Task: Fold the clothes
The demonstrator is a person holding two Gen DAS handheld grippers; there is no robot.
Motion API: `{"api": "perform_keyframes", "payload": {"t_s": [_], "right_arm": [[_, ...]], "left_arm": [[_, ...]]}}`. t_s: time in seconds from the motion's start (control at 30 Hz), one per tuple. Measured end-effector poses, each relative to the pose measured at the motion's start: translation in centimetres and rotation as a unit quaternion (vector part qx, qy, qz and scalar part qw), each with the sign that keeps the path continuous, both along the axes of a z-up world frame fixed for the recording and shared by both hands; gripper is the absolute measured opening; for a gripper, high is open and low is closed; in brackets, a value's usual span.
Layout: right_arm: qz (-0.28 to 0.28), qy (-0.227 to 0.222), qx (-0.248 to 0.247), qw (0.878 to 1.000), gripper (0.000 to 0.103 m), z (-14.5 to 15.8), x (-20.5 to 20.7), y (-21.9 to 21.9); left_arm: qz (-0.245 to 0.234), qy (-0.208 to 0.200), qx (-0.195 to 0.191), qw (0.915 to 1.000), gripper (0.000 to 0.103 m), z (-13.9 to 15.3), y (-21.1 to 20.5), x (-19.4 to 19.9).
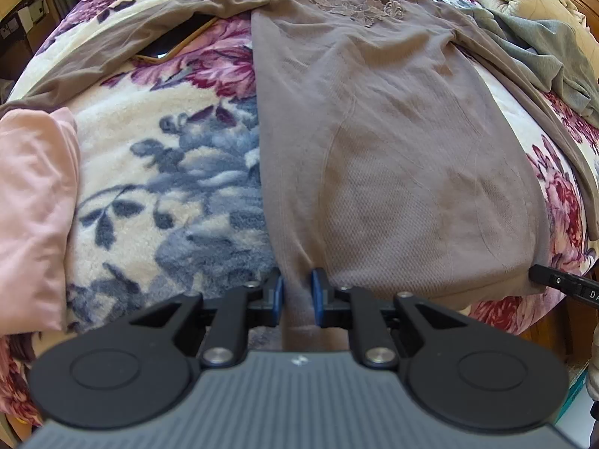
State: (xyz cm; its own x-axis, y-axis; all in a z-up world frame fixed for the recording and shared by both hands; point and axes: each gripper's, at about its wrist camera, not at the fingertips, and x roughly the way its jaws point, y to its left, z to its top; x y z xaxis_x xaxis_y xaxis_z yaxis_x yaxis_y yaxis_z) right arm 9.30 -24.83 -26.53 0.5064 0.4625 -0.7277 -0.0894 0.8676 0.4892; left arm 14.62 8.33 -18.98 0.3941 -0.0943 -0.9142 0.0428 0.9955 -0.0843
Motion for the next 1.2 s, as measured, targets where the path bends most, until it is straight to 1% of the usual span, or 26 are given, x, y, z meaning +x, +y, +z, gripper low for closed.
{"api": "perform_keyframes", "payload": {"t_s": [0.17, 0.23, 0.4, 0.5, 0.53, 0.63, 0.7, 0.8, 1.1, 1.2], "right_arm": [[0.004, -0.015, 0.008, 1.000, 0.035, 0.6, 0.1, 0.8], [0.001, -0.016, 0.010, 1.000, 0.041, 0.6, 0.2, 0.9], [-0.004, -0.013, 0.001, 1.000, 0.042, 0.1, 0.3, 1.3], [-0.003, -0.008, -0.014, 1.000, 0.038, -0.5, 0.1, 1.7], [-0.004, -0.010, -0.018, 1.000, 0.031, -0.7, 0.0, 1.8], [-0.003, -0.014, -0.034, 0.999, 0.018, -0.7, -0.3, 2.0], [-0.005, -0.012, -0.035, 0.999, 0.013, -0.8, -0.4, 2.0], [-0.004, -0.012, -0.037, 0.999, 0.010, -0.8, -0.5, 2.0], [-0.002, -0.007, -0.045, 0.999, 0.008, -0.9, -1.0, 2.4], [0.001, -0.002, -0.048, 0.999, 0.007, -0.9, -1.2, 2.5]], "left_arm": [[0.001, -0.001, 0.001, 1.0000, 0.015, 0.0, -0.1, -0.1], [0.001, -0.001, 0.001, 1.0000, 0.015, 0.1, -0.1, -0.1], [0.000, -0.003, 0.004, 1.0000, 0.015, 0.1, -0.2, -0.1], [-0.001, -0.004, 0.006, 1.0000, 0.015, 0.1, -0.2, -0.2], [-0.001, -0.005, 0.007, 1.0000, 0.015, 0.1, -0.2, -0.2], [-0.006, -0.009, 0.012, 0.9999, 0.015, 0.2, -0.3, -0.3], [-0.007, -0.011, 0.016, 0.9998, 0.015, 0.2, -0.4, -0.3], [-0.007, -0.012, 0.018, 0.9998, 0.015, 0.3, -0.5, -0.3], [-0.006, -0.014, 0.024, 0.9996, 0.014, 0.4, -0.5, -0.6], [-0.005, -0.012, 0.014, 0.9998, 0.011, 0.3, -0.3, -0.7]]}}
